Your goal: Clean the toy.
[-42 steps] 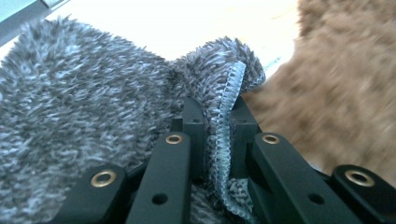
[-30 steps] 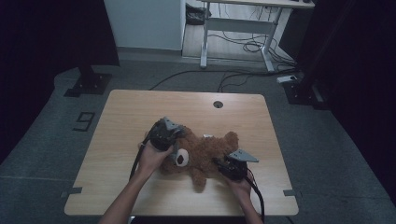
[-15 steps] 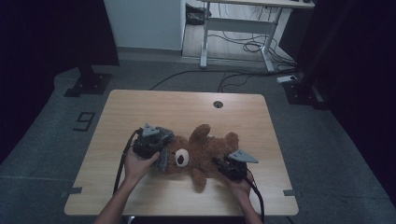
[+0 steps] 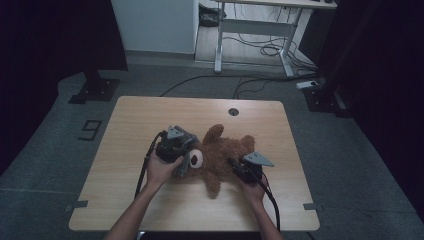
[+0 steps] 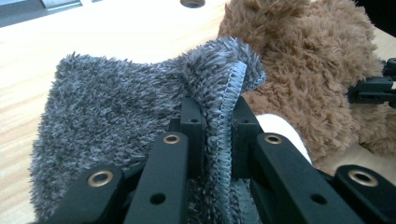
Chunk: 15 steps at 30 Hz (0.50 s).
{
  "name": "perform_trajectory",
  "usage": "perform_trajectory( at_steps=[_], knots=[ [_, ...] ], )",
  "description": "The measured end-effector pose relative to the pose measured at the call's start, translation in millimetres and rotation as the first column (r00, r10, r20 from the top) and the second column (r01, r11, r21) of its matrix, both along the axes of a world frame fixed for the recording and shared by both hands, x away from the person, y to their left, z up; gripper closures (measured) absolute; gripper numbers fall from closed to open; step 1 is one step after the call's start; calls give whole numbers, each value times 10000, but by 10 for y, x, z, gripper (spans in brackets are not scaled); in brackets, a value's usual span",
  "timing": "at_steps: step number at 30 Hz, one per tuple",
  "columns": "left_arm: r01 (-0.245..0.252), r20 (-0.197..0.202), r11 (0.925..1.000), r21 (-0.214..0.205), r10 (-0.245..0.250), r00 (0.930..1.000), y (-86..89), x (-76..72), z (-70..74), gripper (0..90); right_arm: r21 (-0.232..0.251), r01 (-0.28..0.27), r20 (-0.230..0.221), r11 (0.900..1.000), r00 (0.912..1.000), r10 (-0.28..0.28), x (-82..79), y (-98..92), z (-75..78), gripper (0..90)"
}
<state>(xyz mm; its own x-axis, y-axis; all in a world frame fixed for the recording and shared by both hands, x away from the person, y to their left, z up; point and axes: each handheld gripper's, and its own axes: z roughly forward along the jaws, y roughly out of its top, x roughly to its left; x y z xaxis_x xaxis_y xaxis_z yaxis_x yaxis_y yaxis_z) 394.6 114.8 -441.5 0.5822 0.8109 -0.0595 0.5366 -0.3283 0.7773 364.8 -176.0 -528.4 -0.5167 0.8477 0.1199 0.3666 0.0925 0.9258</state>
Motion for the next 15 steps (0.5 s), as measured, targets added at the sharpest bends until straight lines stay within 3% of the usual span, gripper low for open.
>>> perform_trajectory(
  at_steps=[3,8,12,15],
  knots=[
    [-92,26,9999,50,92,10000,-48,111,28,793,-242,68,271,9997,9996,-62,126,6,-7,709],
    [3,-135,9995,311,1,9999,-198,287,52,786,-338,83,350,9994,9994,-71,256,26,-11,702],
    [-15,-473,9993,384,33,9989,-284,425,36,785,-474,-1,429,9989,9991,21,247,30,-15,689],
    [62,-829,9993,362,-32,9966,-308,446,-58,789,-466,-166,388,9988,9991,184,233,19,-20,665]
  ],
)
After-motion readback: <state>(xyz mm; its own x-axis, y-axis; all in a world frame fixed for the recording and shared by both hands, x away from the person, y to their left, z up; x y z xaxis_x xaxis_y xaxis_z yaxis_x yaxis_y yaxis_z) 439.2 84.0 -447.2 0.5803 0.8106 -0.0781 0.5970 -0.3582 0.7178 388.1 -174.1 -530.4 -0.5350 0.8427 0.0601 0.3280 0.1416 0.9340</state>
